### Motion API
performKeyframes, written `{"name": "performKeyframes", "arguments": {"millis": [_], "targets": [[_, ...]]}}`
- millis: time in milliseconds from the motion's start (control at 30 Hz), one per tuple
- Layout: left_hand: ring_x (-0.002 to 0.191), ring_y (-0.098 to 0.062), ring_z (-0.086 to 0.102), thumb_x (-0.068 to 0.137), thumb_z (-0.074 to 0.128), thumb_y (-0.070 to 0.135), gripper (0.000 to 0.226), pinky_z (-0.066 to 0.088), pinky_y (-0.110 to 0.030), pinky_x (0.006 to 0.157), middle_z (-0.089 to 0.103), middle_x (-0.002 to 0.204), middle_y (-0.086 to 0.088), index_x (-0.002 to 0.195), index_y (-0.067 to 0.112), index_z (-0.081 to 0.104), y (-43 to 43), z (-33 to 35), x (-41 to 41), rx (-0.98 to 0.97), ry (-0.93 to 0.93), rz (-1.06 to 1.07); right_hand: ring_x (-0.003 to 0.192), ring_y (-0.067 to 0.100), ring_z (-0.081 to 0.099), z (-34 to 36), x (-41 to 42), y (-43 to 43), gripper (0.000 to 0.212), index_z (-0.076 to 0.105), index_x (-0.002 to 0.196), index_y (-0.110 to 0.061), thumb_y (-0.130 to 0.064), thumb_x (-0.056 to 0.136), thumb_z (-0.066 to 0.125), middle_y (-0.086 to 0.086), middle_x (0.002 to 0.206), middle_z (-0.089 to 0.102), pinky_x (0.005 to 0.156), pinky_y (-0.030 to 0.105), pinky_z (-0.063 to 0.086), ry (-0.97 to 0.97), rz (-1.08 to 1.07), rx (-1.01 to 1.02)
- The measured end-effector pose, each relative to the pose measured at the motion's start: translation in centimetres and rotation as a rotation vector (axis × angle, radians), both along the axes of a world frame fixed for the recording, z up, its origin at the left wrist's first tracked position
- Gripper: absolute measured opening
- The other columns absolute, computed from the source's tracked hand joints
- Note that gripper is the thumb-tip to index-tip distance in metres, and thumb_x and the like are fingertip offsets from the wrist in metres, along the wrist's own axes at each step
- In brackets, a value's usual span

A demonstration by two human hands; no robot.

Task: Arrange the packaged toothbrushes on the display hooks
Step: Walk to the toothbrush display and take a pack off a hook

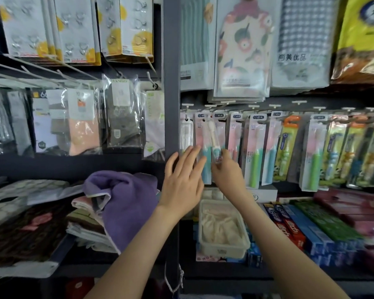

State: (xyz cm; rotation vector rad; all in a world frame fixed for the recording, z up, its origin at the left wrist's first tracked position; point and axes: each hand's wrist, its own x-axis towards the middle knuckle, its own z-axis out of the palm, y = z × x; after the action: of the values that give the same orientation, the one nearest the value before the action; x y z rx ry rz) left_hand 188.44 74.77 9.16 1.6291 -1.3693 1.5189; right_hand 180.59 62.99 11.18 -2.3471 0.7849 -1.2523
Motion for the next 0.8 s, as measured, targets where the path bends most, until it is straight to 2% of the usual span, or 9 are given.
{"name": "performKeyframes", "arguments": {"millis": [100, 167, 267, 367, 434, 534, 601, 701, 801], "targets": [[0.129, -0.025, 0.043, 0.079, 0.056, 0.012, 0.043, 0.025, -0.043, 0.11, 0.049, 0.138, -0.014, 0.122, 0.01, 0.058, 0.7, 0.5, -0.1, -0.049, 0.028, -0.033, 0.062, 0.028, 0.053, 0.4, -0.6, 1.3, 0.017, 0.041, 0.105, -0.004, -0.012, 0.092, 0.048, 0.008, 0.071, 0.056, 0.051, 0.033, 0.04, -0.036, 0.019, 0.022], [0.126, -0.025, 0.044, 0.079, 0.054, 0.012, 0.043, 0.025, -0.042, 0.108, 0.05, 0.137, -0.014, 0.122, 0.012, 0.058, 1.3, 0.8, -0.2, -0.072, 0.054, -0.065, 0.058, 0.024, 0.051, 0.5, -0.9, 2.0, 0.02, 0.039, 0.11, -0.005, -0.011, 0.093, 0.047, 0.005, 0.068, 0.053, 0.047, 0.03, 0.036, -0.081, 0.022, 0.0], [0.113, -0.024, 0.048, 0.082, 0.048, 0.013, 0.04, 0.032, -0.036, 0.098, 0.056, 0.127, -0.012, 0.121, 0.014, 0.056, 2.1, 1.4, -0.3, -0.08, 0.148, -0.165, 0.065, 0.028, 0.056, 0.2, -1.6, 2.9, 0.03, 0.038, 0.123, -0.012, -0.013, 0.094, 0.046, 0.005, 0.079, 0.057, 0.053, 0.034, 0.042, -0.042, 0.015, -0.134], [0.099, -0.02, 0.057, 0.093, 0.047, 0.02, 0.034, 0.039, -0.027, 0.089, 0.062, 0.112, -0.004, 0.126, 0.011, 0.053, 3.2, 1.9, -1.1, -0.024, 0.512, -0.417, 0.055, 0.016, 0.052, 0.0, -2.5, 4.2, 0.035, 0.039, 0.126, -0.011, -0.018, 0.094, 0.053, -0.002, 0.063, 0.053, 0.048, 0.028, 0.037, -0.107, 0.099, -0.055], [0.093, -0.016, 0.06, 0.095, 0.053, 0.024, 0.032, 0.045, -0.026, 0.085, 0.063, 0.104, 0.003, 0.124, 0.01, 0.053, 3.6, 2.6, -1.6, -0.01, 0.74, -0.535, 0.053, 0.01, 0.049, -0.1, -2.9, 5.3, 0.036, 0.041, 0.124, -0.011, -0.022, 0.092, 0.057, -0.008, 0.061, 0.051, 0.049, 0.025, 0.036, -0.111, 0.179, -0.084], [0.078, -0.018, 0.064, 0.089, 0.062, 0.025, 0.012, 0.048, -0.03, 0.073, 0.067, 0.083, 0.0, 0.09, 0.014, 0.059, 4.0, 3.7, -1.9, -0.042, 0.88, -0.6, 0.056, 0.012, 0.047, -0.2, -2.9, 7.2, 0.039, 0.043, 0.123, -0.014, -0.025, 0.089, 0.06, -0.009, 0.061, 0.045, 0.056, 0.033, 0.037, -0.039, 0.306, -0.194], [0.07, -0.015, 0.061, 0.088, 0.064, 0.023, 0.016, 0.046, -0.03, 0.07, 0.067, 0.074, -0.002, 0.075, 0.018, 0.056, 4.9, 4.2, -1.5, -0.073, 0.983, -0.695, 0.062, 0.013, 0.05, -0.2, -2.9, 7.8, 0.039, 0.044, 0.124, -0.018, -0.03, 0.09, 0.059, -0.012, 0.066, 0.047, 0.062, 0.031, 0.041, -0.046, 0.388, -0.178], [0.078, -0.013, 0.066, 0.09, 0.061, 0.021, 0.011, 0.05, -0.032, 0.08, 0.071, 0.078, 0.001, 0.079, 0.018, 0.06, 6.6, 4.6, -0.1, -0.183, 1.14, -0.878, 0.07, 0.01, 0.055, -0.2, -3.1, 7.1, 0.028, 0.047, 0.12, -0.021, -0.037, 0.096, 0.046, -0.012, 0.075, 0.055, 0.067, 0.029, 0.045, -0.117, 0.447, -0.082], [0.08, -0.014, 0.067, 0.094, 0.055, 0.015, 0.01, 0.054, -0.032, 0.08, 0.073, 0.078, 0.004, 0.085, 0.014, 0.061, 8.5, 5.1, 1.8, -0.235, 1.25, -0.956, 0.077, 0.014, 0.056, -0.4, -2.0, 4.9, 0.03, 0.044, 0.123, -0.016, -0.033, 0.098, 0.043, -0.004, 0.087, 0.058, 0.071, 0.034, 0.047, -0.149, 0.277, 0.002]]}}
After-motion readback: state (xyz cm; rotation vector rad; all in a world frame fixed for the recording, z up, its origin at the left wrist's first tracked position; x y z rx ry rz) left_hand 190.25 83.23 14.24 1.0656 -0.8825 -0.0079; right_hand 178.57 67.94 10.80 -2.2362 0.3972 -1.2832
